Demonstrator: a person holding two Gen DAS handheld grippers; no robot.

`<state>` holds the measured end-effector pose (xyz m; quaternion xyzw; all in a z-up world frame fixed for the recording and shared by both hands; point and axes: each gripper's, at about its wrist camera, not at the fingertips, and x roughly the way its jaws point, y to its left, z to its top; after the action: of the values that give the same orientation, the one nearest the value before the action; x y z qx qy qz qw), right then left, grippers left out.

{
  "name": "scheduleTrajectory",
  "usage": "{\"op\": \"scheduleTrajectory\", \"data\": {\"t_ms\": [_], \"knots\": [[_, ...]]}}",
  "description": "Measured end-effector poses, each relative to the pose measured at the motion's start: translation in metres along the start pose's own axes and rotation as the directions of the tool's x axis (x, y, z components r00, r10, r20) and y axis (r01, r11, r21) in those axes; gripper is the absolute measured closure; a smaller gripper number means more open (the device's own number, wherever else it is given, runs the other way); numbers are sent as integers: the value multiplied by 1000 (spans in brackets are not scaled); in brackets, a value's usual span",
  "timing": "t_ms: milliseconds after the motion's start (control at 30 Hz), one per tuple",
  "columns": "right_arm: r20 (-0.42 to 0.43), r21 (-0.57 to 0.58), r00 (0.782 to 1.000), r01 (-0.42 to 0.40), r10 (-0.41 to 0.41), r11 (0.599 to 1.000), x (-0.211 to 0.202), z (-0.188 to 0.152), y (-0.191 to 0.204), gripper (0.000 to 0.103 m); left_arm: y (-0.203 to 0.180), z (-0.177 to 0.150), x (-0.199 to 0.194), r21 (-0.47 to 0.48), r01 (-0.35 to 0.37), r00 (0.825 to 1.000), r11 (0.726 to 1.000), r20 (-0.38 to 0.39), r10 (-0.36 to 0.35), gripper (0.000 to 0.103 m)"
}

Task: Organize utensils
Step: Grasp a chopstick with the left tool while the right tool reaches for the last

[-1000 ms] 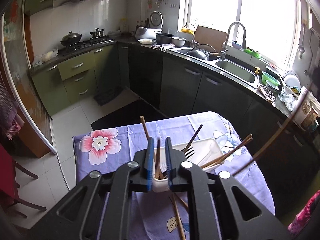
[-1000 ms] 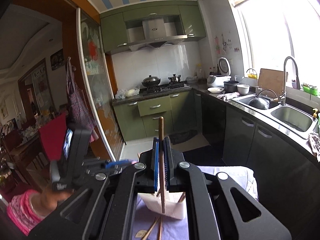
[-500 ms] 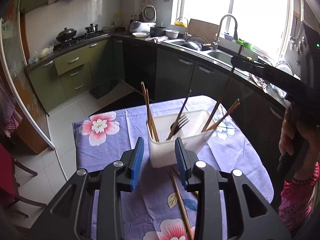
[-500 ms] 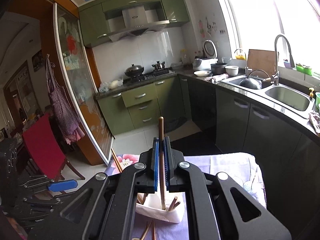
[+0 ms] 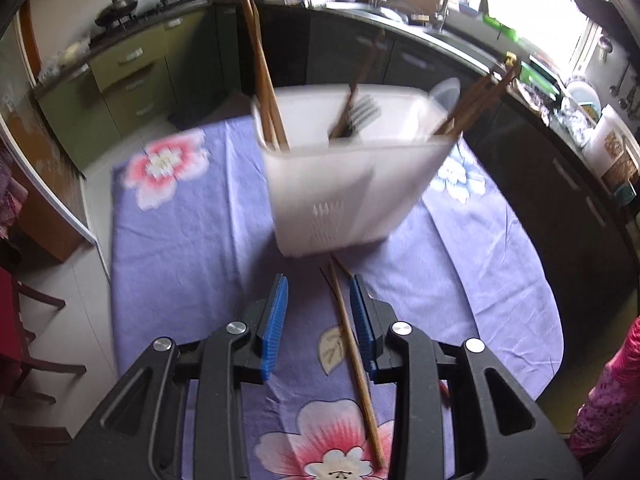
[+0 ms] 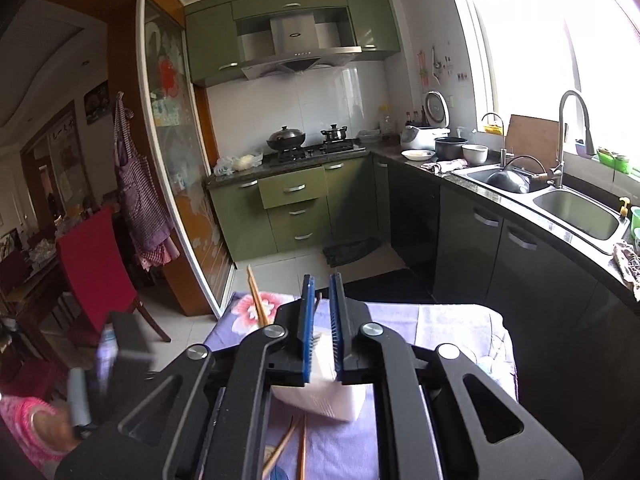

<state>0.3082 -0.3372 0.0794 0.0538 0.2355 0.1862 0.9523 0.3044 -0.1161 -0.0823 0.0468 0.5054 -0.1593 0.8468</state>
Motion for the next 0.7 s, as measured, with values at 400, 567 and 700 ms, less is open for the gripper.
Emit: {"op": "scheduleTrajectory", "data": {"t_ms": [400, 567, 700], "knots": [[-210, 118, 975, 100, -73, 988, 18, -156, -58, 86, -20, -18, 93, -33, -44, 985, 998, -168, 38, 72], [-247, 173, 967, 103, -58, 980, 26, -190, -77, 86, -26, -18, 104, -20, -71, 981, 997, -183, 66, 72], [-257, 182, 964, 124, -74, 975, 30, -199, -88, 86, -31, -20, 109, -6, -90, 976, 996, -199, 87, 80]]}}
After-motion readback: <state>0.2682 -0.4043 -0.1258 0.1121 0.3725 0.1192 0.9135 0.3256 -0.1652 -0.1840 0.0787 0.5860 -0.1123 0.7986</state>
